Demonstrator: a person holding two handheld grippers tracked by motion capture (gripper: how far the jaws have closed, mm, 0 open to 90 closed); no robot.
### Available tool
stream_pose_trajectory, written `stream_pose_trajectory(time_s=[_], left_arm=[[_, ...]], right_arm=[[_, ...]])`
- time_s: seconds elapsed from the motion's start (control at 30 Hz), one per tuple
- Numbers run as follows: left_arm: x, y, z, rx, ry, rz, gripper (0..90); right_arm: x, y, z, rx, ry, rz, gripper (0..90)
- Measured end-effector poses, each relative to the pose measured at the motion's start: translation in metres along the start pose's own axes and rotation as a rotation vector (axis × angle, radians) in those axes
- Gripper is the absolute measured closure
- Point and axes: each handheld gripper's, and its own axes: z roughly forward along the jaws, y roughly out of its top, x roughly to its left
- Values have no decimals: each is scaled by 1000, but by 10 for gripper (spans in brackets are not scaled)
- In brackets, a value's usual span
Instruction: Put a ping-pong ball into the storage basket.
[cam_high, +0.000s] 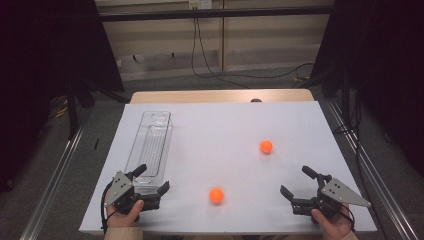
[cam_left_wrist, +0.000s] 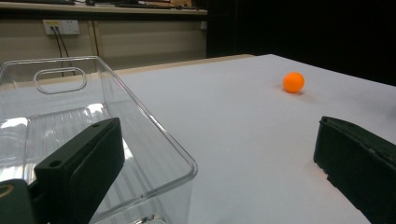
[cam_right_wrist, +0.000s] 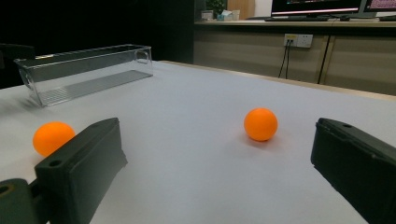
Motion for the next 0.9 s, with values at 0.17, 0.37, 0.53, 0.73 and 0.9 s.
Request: stream_pose_trajectory(time_s=[0.17,0.37,0.53,0.73,0.9], left_arm=[[0,0,1,1,-8,-5,17],[-1,0,2,7,-22,-9,18],[-4,1,5,14,-46,-6,17],[-5,1,8,14,-58,-8,17],[-6,2,11,24,-67,-17,17]], right_arm=[[0,0,0,-3,2,1,20],[-2,0,0,-2,0,-2,17],[-2,0,0,-1,3,-3,16],[-1,0,1,2,7,-4,16],[-1,0,1,0,9,-4,16]])
